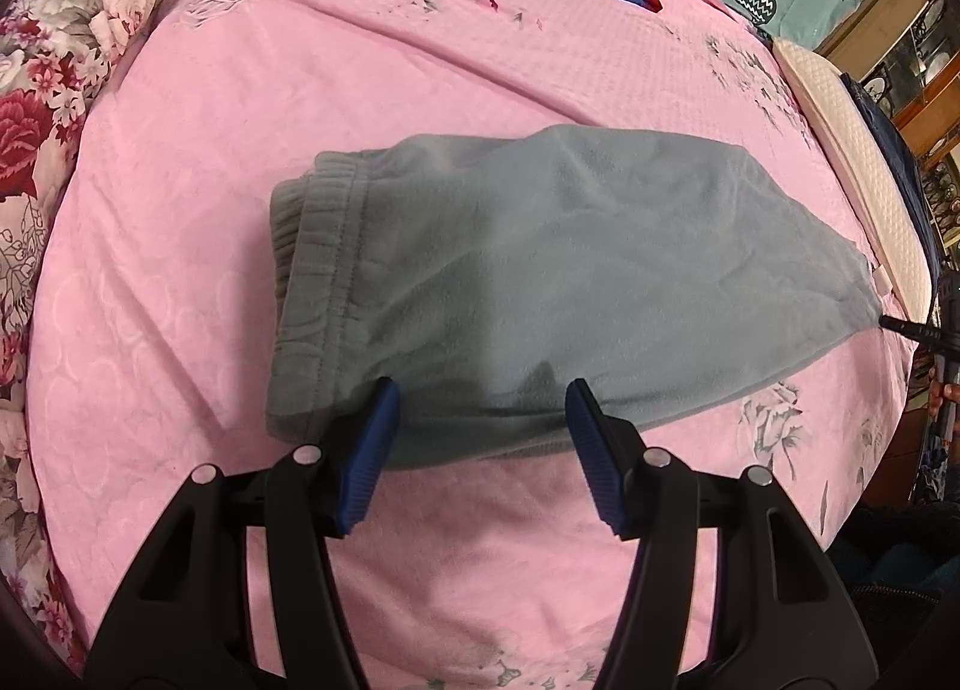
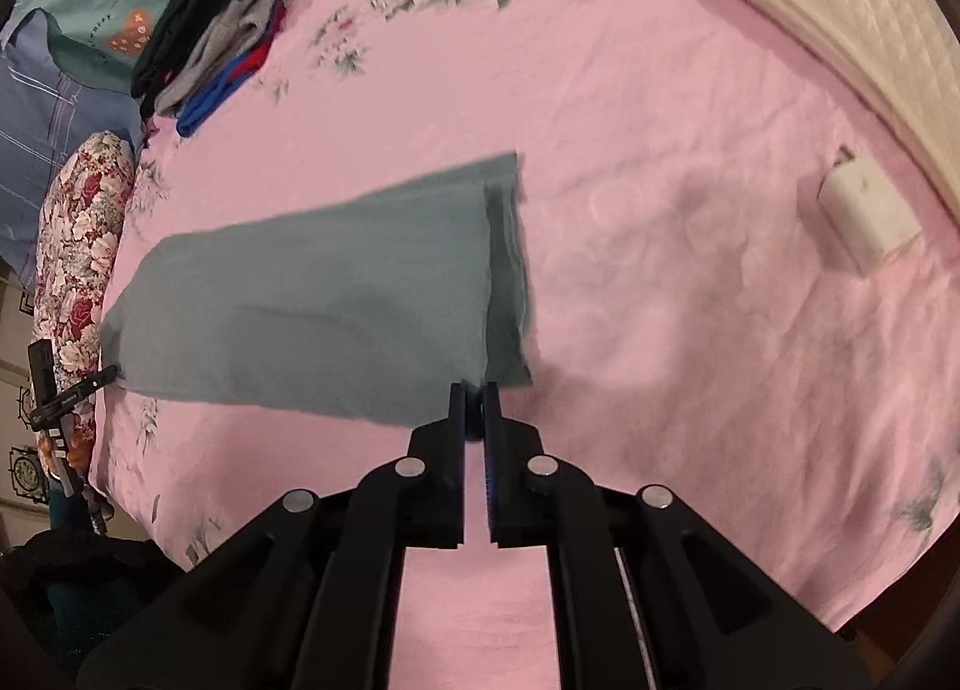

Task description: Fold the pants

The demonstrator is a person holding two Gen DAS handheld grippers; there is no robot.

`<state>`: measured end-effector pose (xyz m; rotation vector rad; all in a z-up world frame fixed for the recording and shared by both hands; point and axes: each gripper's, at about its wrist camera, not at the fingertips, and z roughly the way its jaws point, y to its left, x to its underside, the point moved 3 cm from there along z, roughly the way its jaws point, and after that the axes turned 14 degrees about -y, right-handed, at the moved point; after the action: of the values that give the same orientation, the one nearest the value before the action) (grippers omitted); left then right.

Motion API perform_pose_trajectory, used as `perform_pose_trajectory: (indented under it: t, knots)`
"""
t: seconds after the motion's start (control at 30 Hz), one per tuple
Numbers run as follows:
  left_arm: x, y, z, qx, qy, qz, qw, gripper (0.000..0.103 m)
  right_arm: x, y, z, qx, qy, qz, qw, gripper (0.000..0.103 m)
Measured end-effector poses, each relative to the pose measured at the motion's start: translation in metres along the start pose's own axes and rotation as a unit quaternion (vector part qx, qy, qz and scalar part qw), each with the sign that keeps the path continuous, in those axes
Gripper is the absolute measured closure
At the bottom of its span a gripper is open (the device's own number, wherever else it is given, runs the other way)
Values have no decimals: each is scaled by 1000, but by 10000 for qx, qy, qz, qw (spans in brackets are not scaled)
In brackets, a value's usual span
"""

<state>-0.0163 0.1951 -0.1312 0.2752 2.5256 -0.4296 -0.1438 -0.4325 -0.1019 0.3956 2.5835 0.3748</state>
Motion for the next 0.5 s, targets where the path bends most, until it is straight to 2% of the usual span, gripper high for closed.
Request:
perform_pose_trajectory:
  t: [0.07,0.1,0.17,0.27,0.47,0.5]
  knots:
    - [1,-1,-2,-35,18,23,10000,44,-5,1,-2,83,-60,-118,9999,93]
    - [1,-3,-2,-55,26,40,10000,44,-13,2,-7,1,-222,-76,9997,77]
    - [2,-4,-3,-106,25,63,9999,44,-34,6,-16,41,-685,-235,9974,66]
    - [5,-4,-2,-159,52,43,9999,44,-57,12,-5,2,-819,-368,9960,66]
    - [8,-4,-4,-223,60,10,9997,44,-72,15,36,17,-531,-496,9974,66]
    - [7,-4,-3,-235,69,-2,9997,43,-72,17,40,28,-511,-554,9972,74]
